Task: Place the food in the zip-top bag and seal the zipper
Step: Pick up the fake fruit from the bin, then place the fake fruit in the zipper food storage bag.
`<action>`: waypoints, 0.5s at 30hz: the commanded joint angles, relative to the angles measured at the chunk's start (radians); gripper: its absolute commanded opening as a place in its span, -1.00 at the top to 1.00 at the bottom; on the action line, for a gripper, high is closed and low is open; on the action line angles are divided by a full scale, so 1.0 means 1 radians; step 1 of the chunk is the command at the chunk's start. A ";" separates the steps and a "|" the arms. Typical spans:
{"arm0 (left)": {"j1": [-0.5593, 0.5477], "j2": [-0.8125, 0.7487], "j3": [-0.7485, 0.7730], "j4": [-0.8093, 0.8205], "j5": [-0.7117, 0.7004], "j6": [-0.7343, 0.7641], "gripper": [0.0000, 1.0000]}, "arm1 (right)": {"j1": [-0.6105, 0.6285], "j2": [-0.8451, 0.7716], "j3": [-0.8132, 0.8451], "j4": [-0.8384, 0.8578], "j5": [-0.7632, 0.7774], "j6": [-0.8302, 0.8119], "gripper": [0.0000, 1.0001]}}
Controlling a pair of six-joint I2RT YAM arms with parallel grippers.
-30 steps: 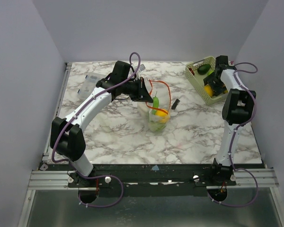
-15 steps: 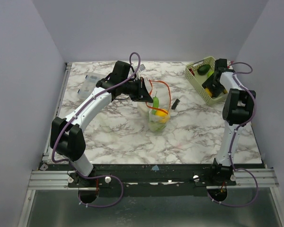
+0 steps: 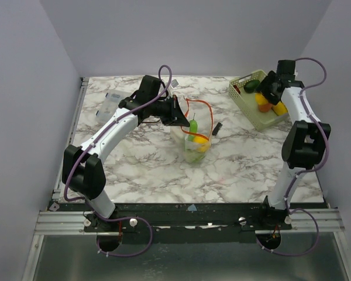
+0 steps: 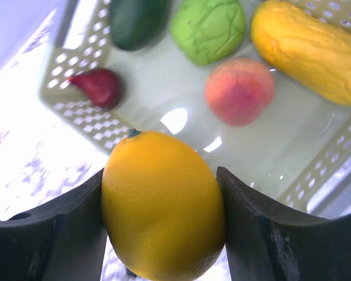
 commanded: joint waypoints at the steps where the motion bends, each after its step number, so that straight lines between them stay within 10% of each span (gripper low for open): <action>1: -0.009 -0.048 -0.004 -0.002 -0.020 -0.023 1.00 | 0.023 -0.214 -0.178 0.122 -0.185 0.003 0.99; 15: -0.009 -0.057 0.027 -0.053 -0.074 -0.005 1.00 | 0.441 -0.710 -0.463 0.374 -0.439 -0.024 0.75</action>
